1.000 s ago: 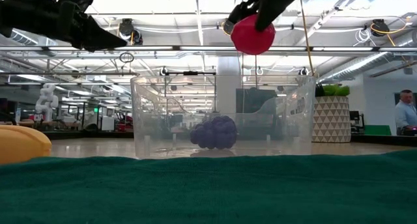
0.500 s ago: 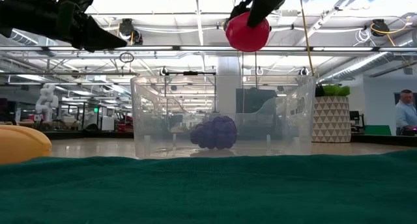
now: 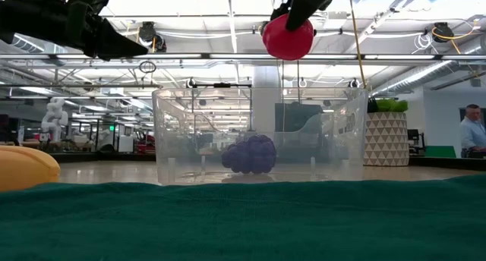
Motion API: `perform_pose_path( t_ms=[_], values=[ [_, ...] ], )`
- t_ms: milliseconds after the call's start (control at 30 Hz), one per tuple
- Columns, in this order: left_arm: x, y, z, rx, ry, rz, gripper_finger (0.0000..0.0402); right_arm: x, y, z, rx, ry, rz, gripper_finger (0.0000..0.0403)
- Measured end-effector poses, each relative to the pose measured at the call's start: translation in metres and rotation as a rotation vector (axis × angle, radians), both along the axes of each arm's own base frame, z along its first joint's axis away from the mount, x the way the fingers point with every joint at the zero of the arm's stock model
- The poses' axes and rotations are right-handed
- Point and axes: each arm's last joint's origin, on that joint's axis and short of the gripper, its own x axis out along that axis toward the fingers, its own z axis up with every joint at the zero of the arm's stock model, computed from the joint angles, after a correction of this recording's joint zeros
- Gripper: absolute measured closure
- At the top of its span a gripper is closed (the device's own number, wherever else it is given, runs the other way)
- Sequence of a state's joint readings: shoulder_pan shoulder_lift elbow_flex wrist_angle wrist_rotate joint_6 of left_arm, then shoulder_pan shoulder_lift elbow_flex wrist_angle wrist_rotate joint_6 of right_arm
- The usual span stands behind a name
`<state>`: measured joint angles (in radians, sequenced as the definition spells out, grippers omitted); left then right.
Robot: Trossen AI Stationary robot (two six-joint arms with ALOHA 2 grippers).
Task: Pick and placing Produce into tupperware
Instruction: Put the apple into the transparent bin
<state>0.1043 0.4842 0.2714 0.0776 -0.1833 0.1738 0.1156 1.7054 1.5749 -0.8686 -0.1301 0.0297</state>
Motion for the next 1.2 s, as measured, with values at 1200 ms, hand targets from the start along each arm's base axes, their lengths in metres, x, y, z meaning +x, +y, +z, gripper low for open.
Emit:
perform_pose_path(
  t_ms=[1200],
  values=[
    [0.0,0.0,-0.001,-0.003,0.009,0.0,0.0394,-0.001,0.001,-0.033,0.036,0.027,-0.069,0.0133]
  ],
)
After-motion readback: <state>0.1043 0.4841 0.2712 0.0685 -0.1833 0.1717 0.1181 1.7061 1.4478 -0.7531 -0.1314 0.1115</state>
